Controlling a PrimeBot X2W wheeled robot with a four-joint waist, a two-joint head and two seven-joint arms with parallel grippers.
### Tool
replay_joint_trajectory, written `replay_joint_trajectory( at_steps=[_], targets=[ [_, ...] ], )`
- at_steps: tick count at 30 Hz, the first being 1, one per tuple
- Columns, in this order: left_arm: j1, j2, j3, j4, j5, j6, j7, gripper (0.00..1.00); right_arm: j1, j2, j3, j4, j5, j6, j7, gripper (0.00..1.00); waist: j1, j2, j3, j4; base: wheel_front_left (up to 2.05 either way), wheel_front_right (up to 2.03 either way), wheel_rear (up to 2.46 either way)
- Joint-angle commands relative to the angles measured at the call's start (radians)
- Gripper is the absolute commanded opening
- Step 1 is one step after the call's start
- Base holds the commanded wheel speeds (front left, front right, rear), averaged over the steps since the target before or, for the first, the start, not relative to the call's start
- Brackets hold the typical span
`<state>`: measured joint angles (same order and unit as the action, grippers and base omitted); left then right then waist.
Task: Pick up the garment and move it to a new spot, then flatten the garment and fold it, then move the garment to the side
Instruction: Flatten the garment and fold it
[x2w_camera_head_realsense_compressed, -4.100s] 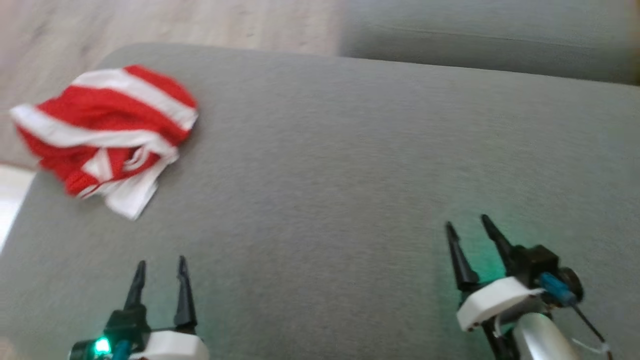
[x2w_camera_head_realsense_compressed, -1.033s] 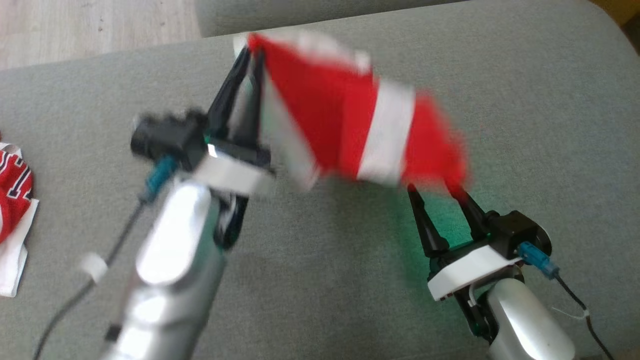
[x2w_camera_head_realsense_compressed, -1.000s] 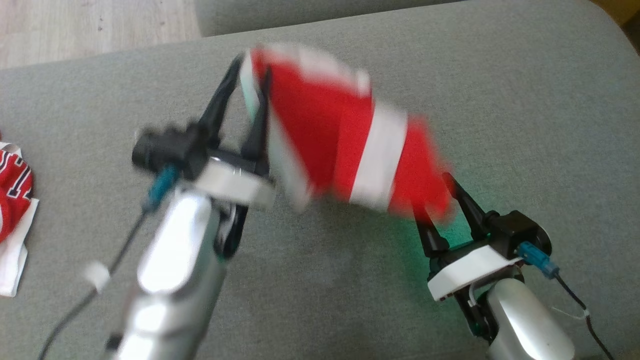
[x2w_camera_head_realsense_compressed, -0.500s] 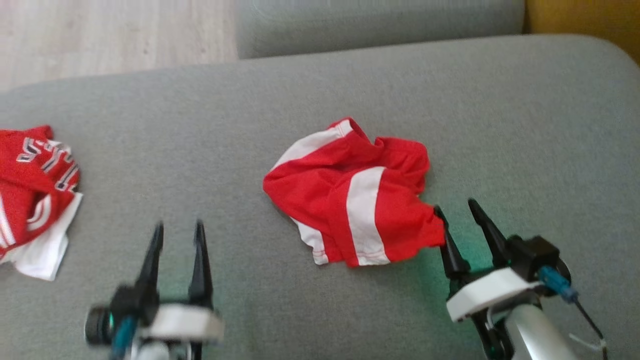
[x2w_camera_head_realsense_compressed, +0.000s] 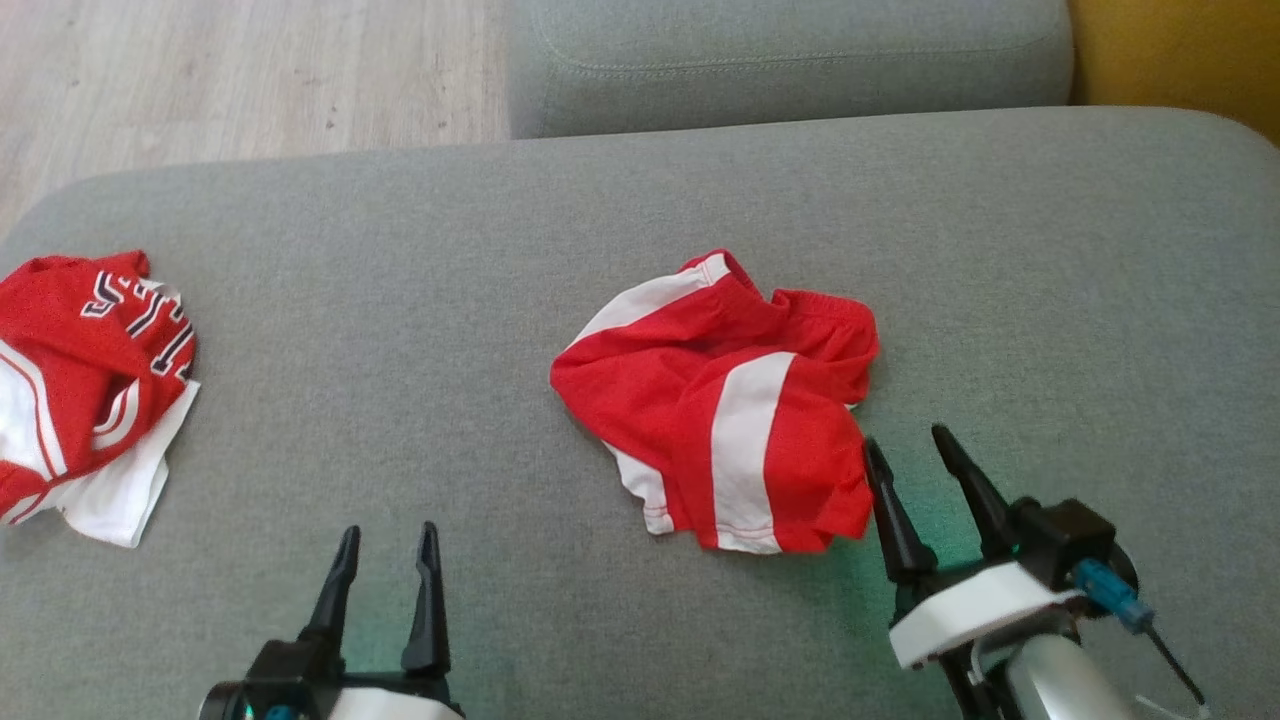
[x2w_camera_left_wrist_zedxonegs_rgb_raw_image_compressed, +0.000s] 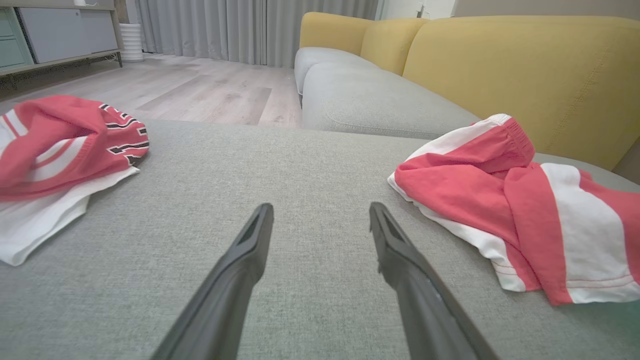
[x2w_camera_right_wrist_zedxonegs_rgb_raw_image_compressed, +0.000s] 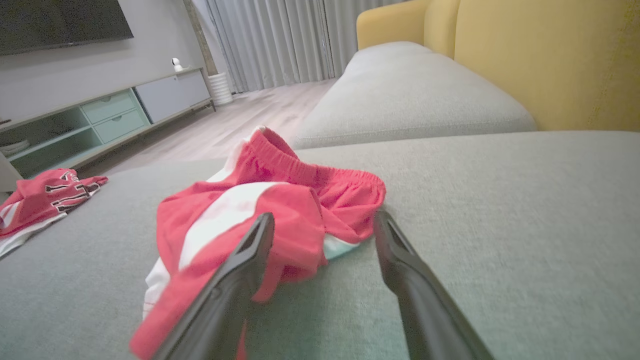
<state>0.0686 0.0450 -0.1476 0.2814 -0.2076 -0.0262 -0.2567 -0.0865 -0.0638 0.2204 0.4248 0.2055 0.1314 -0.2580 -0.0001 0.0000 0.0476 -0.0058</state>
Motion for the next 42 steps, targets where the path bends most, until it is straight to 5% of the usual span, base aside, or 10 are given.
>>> replay_joint_trajectory(
  at_steps=[1,8,21,33,34,36,42],
  targets=[
    [-0.041,0.005,0.017,-0.030,-0.005,0.005,-0.005,1.00,-0.032,0.008,0.028,-0.062,0.001,-0.001,-0.004,1.00,0.0001,0.0000,0.005,0.003,0.00,0.00,0.00],
    [-0.063,0.005,-0.007,-0.020,-0.013,0.008,-0.005,1.00,-0.077,0.006,0.084,-0.144,0.029,-0.001,-0.004,1.00,0.0001,0.0000,0.030,0.023,0.00,0.00,0.00],
    [-0.134,0.005,-0.097,0.001,-0.034,0.007,-0.005,1.00,-0.431,-0.009,0.125,0.175,0.179,-0.001,0.053,1.00,0.0001,0.0000,0.115,0.178,0.00,0.00,0.00],
    [-0.142,0.005,-0.123,0.019,-0.052,0.015,-0.005,1.00,-0.561,-0.002,0.137,0.370,0.322,-0.001,0.119,1.00,0.0001,0.0000,0.131,0.244,0.00,0.00,0.00],
    [-0.145,0.005,-0.124,0.019,-0.054,0.015,-0.005,1.00,-0.568,-0.004,0.142,0.378,0.330,-0.001,0.122,0.87,0.0001,0.0000,0.131,0.246,0.00,0.00,0.00],
    [-0.151,0.005,-0.128,0.020,-0.057,0.016,-0.005,1.00,-0.581,-0.012,0.159,0.396,0.337,-0.001,0.134,0.05,0.0001,0.0000,0.130,0.251,0.00,0.00,0.00],
    [-0.148,0.005,-0.145,0.024,-0.075,0.020,-0.005,1.00,-0.631,-0.023,0.192,0.413,0.357,-0.001,0.115,0.00,0.0001,0.0000,0.122,0.272,0.00,0.00,0.00]
  ],
)
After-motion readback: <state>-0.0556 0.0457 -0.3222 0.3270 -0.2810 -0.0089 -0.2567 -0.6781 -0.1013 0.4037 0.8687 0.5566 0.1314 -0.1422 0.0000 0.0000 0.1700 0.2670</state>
